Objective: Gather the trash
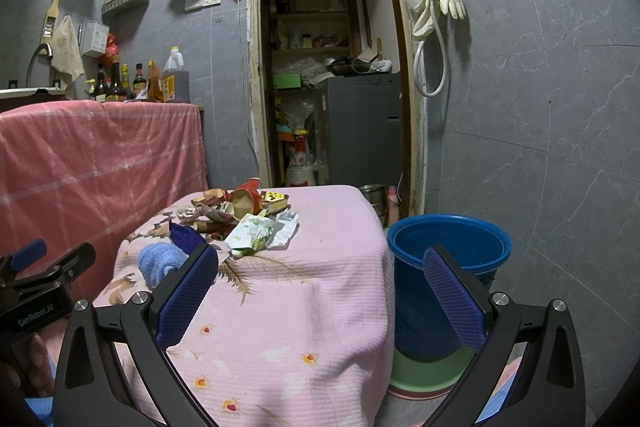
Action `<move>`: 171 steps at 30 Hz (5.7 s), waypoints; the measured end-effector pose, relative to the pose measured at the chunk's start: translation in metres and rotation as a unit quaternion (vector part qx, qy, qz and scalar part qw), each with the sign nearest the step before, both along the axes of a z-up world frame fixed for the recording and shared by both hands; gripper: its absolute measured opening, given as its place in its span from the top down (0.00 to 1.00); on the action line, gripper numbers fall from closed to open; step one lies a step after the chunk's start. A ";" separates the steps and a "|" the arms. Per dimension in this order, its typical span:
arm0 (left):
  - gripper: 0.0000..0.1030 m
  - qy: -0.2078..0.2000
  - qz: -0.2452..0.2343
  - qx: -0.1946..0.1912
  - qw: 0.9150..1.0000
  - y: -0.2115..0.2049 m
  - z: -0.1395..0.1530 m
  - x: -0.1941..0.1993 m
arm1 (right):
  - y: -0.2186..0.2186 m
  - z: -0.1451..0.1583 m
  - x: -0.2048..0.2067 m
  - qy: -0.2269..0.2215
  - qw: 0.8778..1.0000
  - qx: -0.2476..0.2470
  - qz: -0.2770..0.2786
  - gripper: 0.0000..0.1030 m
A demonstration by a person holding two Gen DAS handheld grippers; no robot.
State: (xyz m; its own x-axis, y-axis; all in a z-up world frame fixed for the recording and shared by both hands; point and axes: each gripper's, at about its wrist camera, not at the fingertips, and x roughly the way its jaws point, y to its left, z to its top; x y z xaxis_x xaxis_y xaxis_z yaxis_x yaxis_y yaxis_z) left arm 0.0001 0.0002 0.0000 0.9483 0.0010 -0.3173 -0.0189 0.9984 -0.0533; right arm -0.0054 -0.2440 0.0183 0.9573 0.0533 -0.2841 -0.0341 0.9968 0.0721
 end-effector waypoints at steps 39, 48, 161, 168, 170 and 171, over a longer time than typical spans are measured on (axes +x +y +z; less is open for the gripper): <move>0.19 0.127 0.021 -0.049 0.990 0.009 -0.017 0.093 | 0.021 0.004 0.097 -0.001 0.998 0.000 0.069 0.00; 0.29 0.173 -0.013 -0.092 0.981 0.007 -0.026 0.111 | 0.034 -0.006 0.140 0.058 0.992 0.007 0.111 0.25; 0.18 0.073 -0.194 -0.080 0.975 -0.265 0.017 0.255 | -0.239 -0.006 0.190 -0.003 0.993 0.047 -0.112 0.17; 0.04 0.020 -0.141 -0.074 0.987 -0.205 0.039 0.228 | -0.211 0.017 0.179 -0.061 0.993 0.044 -0.092 0.00; 0.04 0.014 -0.136 -0.077 0.988 -0.190 0.042 0.222 | -0.202 0.021 0.177 -0.071 0.993 0.046 -0.083 0.00; 0.03 0.010 -0.131 -0.078 0.988 -0.180 0.043 0.218 | -0.196 0.023 0.176 -0.077 0.993 0.047 -0.078 0.00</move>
State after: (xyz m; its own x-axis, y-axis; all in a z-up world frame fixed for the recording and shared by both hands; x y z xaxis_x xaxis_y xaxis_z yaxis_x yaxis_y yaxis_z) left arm 0.2184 -0.1795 0.0435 0.9030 -0.2942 -0.3129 0.2366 0.9488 -0.2094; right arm 0.1709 -0.4404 0.0412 0.9876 -0.0804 -0.1346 0.1031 0.9799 0.1709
